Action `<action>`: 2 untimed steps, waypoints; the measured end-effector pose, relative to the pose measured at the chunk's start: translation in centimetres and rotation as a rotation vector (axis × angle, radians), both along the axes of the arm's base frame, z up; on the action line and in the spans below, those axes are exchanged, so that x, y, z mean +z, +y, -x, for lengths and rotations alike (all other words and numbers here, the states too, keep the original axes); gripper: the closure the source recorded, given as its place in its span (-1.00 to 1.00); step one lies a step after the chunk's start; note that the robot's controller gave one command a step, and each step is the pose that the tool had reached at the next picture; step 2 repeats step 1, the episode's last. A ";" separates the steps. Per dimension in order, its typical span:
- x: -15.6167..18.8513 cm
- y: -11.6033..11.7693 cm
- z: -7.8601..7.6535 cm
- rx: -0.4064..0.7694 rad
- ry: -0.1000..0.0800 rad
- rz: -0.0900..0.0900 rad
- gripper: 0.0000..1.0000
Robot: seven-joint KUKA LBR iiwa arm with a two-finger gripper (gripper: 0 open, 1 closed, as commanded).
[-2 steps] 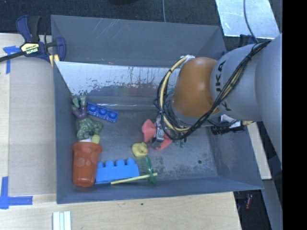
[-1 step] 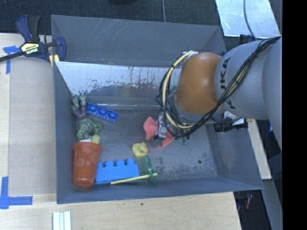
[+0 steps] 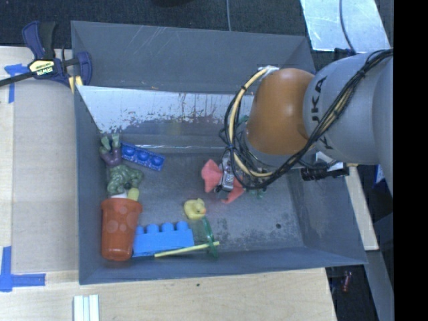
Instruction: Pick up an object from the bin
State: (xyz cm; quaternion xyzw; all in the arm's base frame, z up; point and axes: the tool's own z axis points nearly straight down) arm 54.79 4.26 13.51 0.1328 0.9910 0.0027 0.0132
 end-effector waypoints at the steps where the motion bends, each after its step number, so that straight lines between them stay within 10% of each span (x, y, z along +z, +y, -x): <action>1: 2.0 0.0 0.2 0.000 0.011 0.001 1.00; 2: 2.0 0.0 0.2 0.000 0.011 0.001 1.00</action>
Offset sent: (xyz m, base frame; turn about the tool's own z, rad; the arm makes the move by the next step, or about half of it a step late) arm -0.0019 -0.0005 0.1157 0.0000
